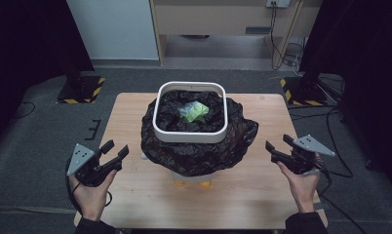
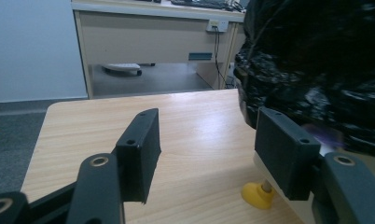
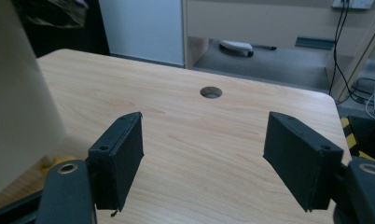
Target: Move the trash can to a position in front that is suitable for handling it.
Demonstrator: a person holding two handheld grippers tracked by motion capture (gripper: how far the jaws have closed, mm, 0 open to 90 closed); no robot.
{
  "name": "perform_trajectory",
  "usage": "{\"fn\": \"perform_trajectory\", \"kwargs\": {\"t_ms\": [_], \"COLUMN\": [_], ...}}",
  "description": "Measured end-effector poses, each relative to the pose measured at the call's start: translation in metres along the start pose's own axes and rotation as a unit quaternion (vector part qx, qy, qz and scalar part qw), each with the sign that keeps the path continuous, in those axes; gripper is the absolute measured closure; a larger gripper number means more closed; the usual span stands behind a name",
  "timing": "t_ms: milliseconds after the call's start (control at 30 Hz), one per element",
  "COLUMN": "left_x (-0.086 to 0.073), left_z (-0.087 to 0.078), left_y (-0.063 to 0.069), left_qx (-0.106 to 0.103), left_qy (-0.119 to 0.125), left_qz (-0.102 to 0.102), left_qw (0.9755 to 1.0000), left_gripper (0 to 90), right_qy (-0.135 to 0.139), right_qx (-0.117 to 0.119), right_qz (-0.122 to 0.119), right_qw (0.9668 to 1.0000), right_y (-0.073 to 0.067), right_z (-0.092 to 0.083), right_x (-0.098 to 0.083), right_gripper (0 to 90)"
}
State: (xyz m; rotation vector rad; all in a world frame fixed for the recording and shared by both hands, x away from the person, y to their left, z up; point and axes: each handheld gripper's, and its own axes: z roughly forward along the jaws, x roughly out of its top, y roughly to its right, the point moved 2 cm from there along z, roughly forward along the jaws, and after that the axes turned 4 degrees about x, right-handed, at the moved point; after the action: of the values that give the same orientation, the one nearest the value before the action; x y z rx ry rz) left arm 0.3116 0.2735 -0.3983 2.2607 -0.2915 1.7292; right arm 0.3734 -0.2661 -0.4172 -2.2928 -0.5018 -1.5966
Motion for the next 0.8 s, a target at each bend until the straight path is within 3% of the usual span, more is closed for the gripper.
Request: {"fn": "perform_trajectory", "kwargs": {"t_ms": [200,300,533,800], "left_x": [-0.003,-0.004,-0.006,-0.013], "left_z": [0.0,0.0,0.001,0.01], "left_y": [0.011,0.016,0.029,0.041], "left_qx": [-0.016,-0.025,-0.037,-0.05], "left_qy": [-0.014,-0.015,-0.031,-0.051], "left_qz": [0.018,0.02,0.038,0.045], "left_qw": [0.9996,0.9994,0.9981,0.9964], "left_gripper": [39.0,38.8,38.7,38.8], "right_qy": [0.023,0.016,0.001,-0.002], "right_qx": [0.024,0.046,0.084,0.127], "right_qz": [0.004,0.001,-0.026,-0.021], "right_qw": [0.9994,0.9988,0.9962,0.9917], "right_y": [-0.011,-0.019,-0.042,-0.059], "right_z": [-0.016,-0.019,-0.014,-0.008], "right_x": [0.008,0.01,0.01,0.008], "right_gripper": [28.0,29.5,31.0,31.9]}}
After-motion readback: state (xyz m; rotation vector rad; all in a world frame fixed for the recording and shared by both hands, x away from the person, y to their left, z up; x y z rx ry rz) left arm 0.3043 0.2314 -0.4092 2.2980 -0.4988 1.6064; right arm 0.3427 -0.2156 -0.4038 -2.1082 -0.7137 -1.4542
